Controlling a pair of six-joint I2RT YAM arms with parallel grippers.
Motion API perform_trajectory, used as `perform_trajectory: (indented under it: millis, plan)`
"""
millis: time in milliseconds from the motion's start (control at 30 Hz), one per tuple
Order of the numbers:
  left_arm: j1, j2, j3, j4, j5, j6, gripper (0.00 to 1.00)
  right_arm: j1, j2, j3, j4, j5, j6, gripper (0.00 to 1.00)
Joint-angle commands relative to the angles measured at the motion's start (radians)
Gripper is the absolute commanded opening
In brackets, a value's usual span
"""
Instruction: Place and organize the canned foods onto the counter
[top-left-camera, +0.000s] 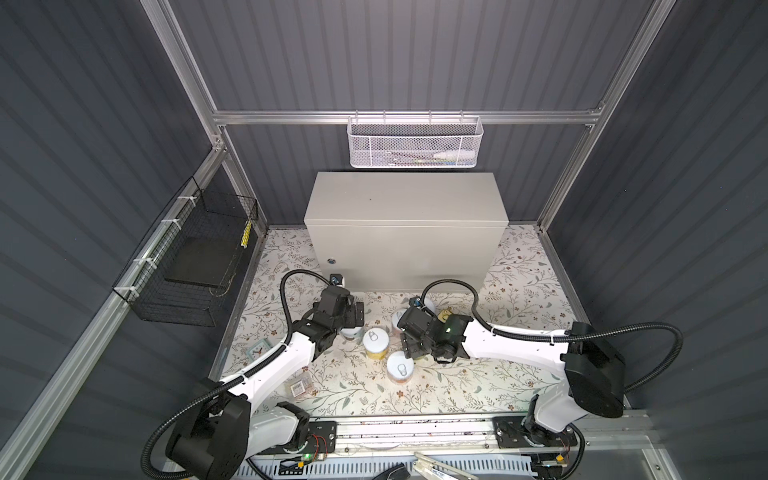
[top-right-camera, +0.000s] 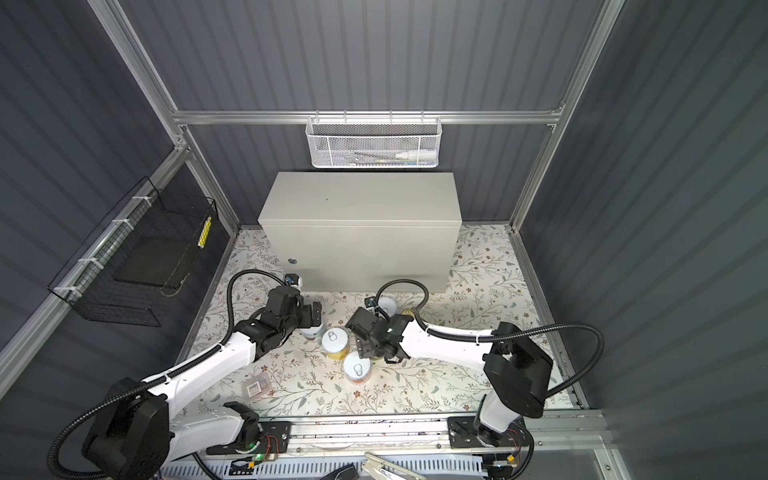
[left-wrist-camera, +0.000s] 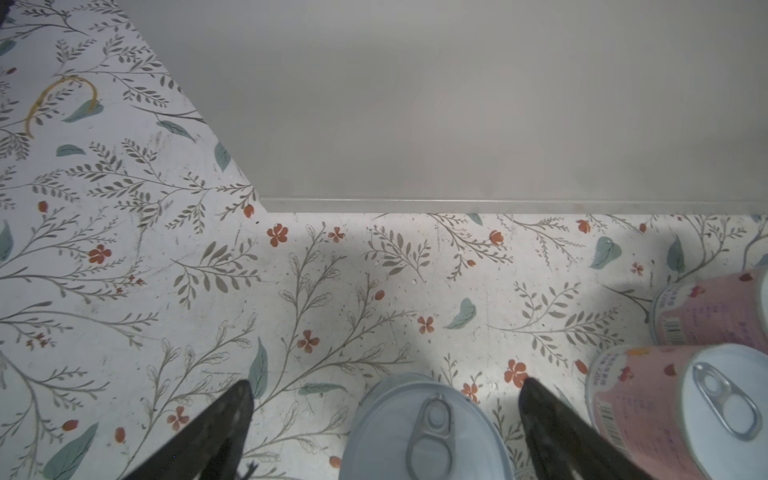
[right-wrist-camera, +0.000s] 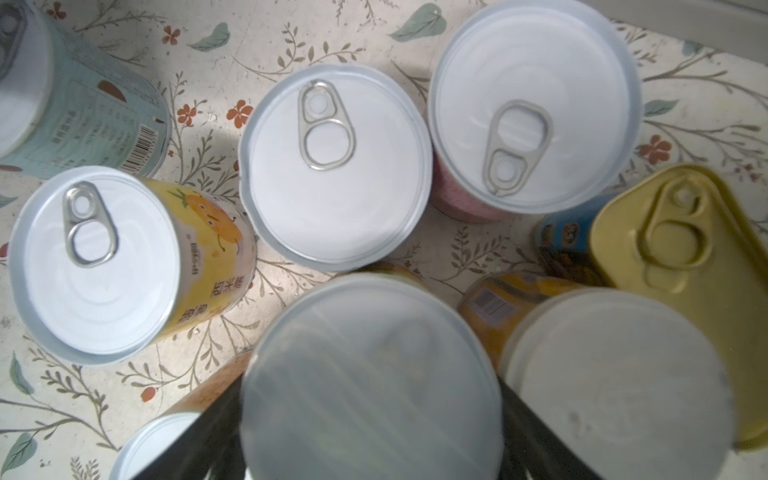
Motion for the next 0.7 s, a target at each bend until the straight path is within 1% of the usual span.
perform_trajectory:
  millis: [0, 133, 300, 467, 567, 667]
  plan:
    - [-0.002, -0.013, -0.016, 0.039, 0.041, 0.025, 1.0, -0.025, -0.048, -0.012, 0.024, 0.017, -0.011, 0.65]
    - [-0.002, -0.032, -0.028, 0.053, 0.058, 0.024, 1.0, -0.038, -0.073, -0.01, 0.018, 0.004, -0.022, 0.63]
    - [-0.002, -0.072, -0.08, 0.164, 0.196, 0.023, 1.0, -0.052, -0.117, -0.008, 0.009, -0.005, -0.037, 0.62]
    - [-0.002, -0.123, -0.107, 0.182, 0.225, 0.033, 1.0, -0.082, -0.17, -0.008, -0.012, -0.024, -0.065, 0.6]
    - [-0.005, -0.165, -0.129, 0.215, 0.275, 0.047, 1.0, -0.107, -0.216, -0.015, -0.023, -0.043, -0.076, 0.6]
    - [-0.021, -0.193, -0.123, 0.203, 0.285, 0.056, 1.0, -0.129, -0.264, -0.021, -0.026, -0.054, -0.094, 0.6]
